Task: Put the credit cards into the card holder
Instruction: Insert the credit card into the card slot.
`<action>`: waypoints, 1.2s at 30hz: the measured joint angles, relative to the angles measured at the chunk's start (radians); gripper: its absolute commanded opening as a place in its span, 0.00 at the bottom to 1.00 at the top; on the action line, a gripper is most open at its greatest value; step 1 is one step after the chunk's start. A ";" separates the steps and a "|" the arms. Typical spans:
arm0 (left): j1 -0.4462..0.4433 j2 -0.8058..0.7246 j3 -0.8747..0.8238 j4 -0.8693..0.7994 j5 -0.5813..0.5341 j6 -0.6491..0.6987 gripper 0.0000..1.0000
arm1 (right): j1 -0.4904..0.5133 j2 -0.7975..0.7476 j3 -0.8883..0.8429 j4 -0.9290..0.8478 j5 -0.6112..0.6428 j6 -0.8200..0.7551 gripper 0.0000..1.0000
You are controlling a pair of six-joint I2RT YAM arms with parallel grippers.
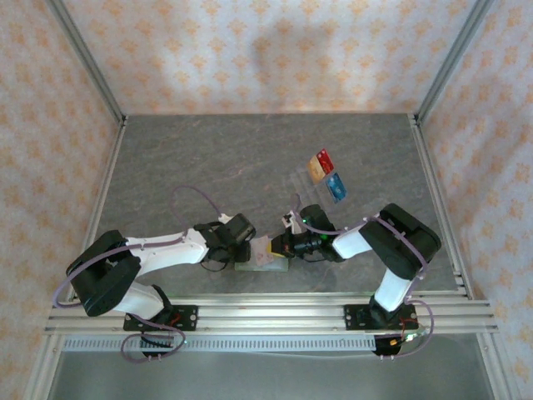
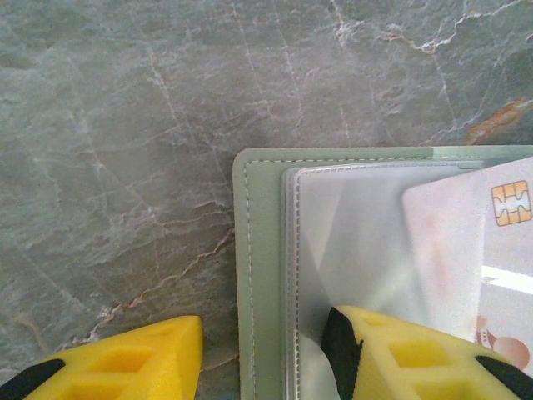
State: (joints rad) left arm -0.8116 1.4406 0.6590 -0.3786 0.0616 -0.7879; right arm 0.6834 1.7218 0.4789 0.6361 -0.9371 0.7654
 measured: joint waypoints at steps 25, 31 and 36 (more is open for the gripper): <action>-0.020 0.008 0.000 0.002 -0.031 -0.023 0.46 | -0.019 0.066 0.092 -0.060 -0.040 -0.019 0.00; -0.020 0.008 0.000 0.002 -0.033 -0.026 0.46 | -0.012 0.066 0.092 -0.060 -0.040 -0.019 0.00; -0.021 0.008 0.000 0.002 -0.034 -0.026 0.46 | 0.002 0.047 0.095 -0.095 -0.012 -0.044 0.00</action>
State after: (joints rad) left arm -0.8326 1.4490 0.6594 -0.3767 0.0280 -0.8143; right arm 0.6849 1.7691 0.5743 0.5407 -0.9489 0.7212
